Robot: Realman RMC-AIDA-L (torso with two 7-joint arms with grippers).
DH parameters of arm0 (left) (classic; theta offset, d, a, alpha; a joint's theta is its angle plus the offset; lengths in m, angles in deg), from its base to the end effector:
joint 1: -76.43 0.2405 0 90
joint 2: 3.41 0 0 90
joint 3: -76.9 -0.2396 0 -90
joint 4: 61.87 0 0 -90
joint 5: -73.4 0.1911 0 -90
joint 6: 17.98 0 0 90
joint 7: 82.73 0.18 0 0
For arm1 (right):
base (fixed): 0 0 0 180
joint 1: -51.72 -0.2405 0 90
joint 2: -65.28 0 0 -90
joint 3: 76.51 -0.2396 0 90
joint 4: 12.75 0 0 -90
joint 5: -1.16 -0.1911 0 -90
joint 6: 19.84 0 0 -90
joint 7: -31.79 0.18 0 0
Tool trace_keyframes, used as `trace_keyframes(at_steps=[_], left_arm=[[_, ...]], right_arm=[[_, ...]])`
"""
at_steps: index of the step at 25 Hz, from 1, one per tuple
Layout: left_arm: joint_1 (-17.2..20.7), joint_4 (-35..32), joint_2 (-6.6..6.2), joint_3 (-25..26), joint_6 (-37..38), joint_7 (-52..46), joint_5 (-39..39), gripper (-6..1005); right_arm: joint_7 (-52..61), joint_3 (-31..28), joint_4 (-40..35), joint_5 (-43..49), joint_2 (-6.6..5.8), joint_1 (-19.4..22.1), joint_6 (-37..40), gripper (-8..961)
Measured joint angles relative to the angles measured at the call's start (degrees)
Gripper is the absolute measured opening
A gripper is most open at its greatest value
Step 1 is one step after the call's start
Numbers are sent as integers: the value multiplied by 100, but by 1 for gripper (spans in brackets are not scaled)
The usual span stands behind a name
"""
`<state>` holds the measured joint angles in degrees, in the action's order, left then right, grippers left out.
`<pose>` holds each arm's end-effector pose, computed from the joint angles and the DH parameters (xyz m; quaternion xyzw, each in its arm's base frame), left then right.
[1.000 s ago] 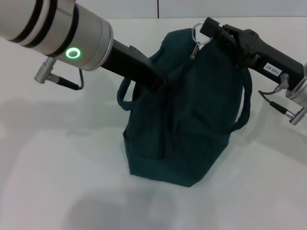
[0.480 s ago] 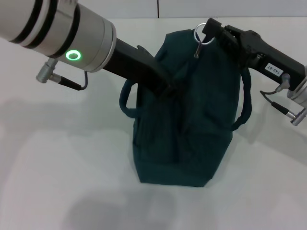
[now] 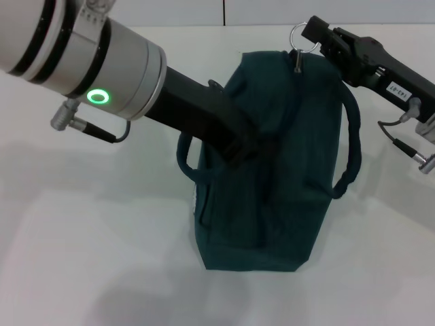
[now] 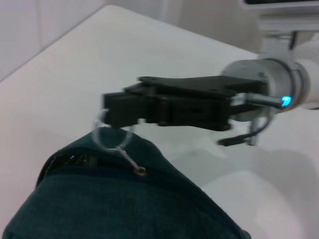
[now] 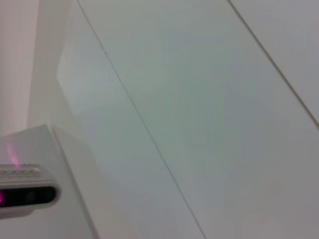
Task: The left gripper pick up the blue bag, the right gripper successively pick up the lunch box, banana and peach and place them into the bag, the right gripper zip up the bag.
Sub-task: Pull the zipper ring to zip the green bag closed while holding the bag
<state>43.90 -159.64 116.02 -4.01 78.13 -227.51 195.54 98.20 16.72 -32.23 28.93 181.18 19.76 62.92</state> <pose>-0.0680 0.2864 -0.0173 -0.9825 -0.1769 -0.0125 0.0563 0.1472 0.3455 -0.0151 -0.7937 0.2482 0.5327 0.1570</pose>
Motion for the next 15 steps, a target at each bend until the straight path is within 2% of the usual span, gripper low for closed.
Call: trace_keyframes(at_steps=[6, 15], left_arm=[[140, -68, -4, 31, 73, 351, -358, 47], [468, -74, 8, 423, 77, 849, -807, 46]], right_arm=[[-10, -195, 17, -24, -24, 104, -91, 20], [18, -363, 239, -27, -43, 140, -359, 22]])
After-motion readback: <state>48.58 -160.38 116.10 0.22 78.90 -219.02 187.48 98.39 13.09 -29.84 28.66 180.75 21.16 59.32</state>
